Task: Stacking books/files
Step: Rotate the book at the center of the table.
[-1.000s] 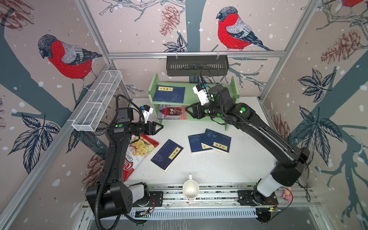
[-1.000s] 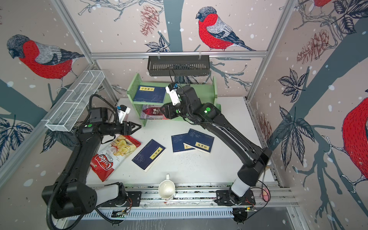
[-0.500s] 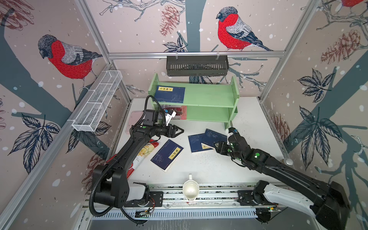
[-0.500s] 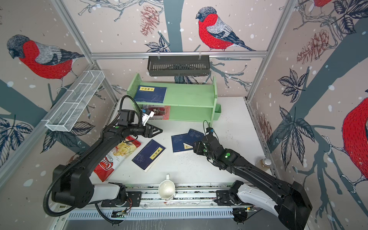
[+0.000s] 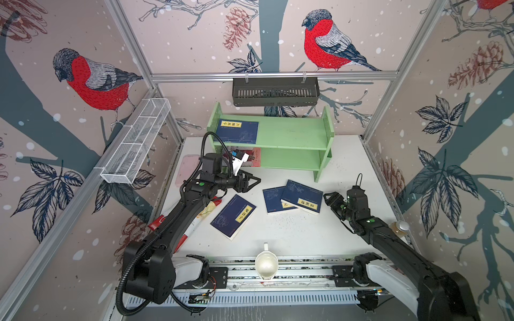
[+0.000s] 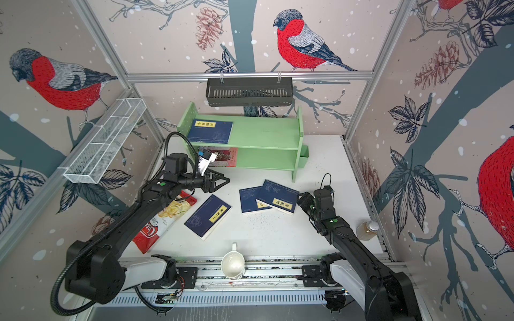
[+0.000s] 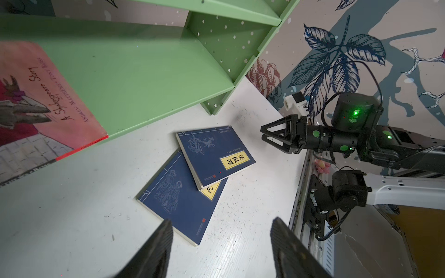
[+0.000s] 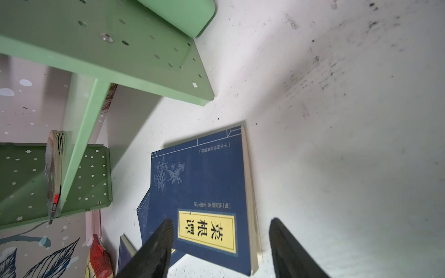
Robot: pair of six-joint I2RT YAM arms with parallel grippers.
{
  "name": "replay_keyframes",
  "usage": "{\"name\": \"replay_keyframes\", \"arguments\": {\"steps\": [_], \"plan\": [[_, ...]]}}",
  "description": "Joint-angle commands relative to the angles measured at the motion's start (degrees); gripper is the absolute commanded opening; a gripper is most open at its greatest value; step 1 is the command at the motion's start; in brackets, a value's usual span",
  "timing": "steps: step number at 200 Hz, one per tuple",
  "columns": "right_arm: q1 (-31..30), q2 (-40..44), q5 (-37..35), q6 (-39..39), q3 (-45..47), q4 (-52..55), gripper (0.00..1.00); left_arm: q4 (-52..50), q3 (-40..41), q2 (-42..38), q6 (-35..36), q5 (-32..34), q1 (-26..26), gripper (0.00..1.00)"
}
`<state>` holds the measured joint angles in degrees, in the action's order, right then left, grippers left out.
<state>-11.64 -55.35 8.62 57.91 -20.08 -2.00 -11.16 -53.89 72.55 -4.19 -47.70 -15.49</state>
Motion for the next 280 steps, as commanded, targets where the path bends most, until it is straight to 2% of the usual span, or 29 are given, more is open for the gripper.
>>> {"name": "replay_keyframes", "arguments": {"steps": [1,34,86,119,138,181,217,280], "plan": [[1.79,-3.5,5.99,-3.2,-1.41,-4.44,0.65,5.15,1.21,1.07,0.65,1.05,-0.88,0.65],[3.7,-11.53,9.37,-6.73,-4.48,-4.42,0.64,8.3,1.77,4.0,1.01,3.2,-2.82,0.65],[3.99,-20.0,8.18,-9.61,-6.67,-5.91,0.59,10.63,1.94,10.16,0.8,10.03,-9.49,0.65],[3.99,-24.71,8.15,-11.43,-7.83,-6.83,0.54,16.61,3.83,14.41,-3.48,15.67,-13.21,0.64],[3.74,-26.71,7.95,-12.52,-8.43,-7.25,0.52,21.7,5.13,16.96,-6.18,16.51,-14.52,0.64],[3.08,-28.09,7.89,-14.63,-8.93,-7.01,0.49,30.51,5.0,23.18,-11.62,18.62,-17.01,0.64],[2.15,-27.4,7.54,-16.04,-9.27,-6.05,0.48,32.13,2.59,29.24,-16.47,16.77,-18.16,0.64],[1.53,-27.22,7.81,-18.08,-9.29,-5.31,0.49,30.0,-1.3,35.89,-19.12,17.0,-18.97,0.64]]}}
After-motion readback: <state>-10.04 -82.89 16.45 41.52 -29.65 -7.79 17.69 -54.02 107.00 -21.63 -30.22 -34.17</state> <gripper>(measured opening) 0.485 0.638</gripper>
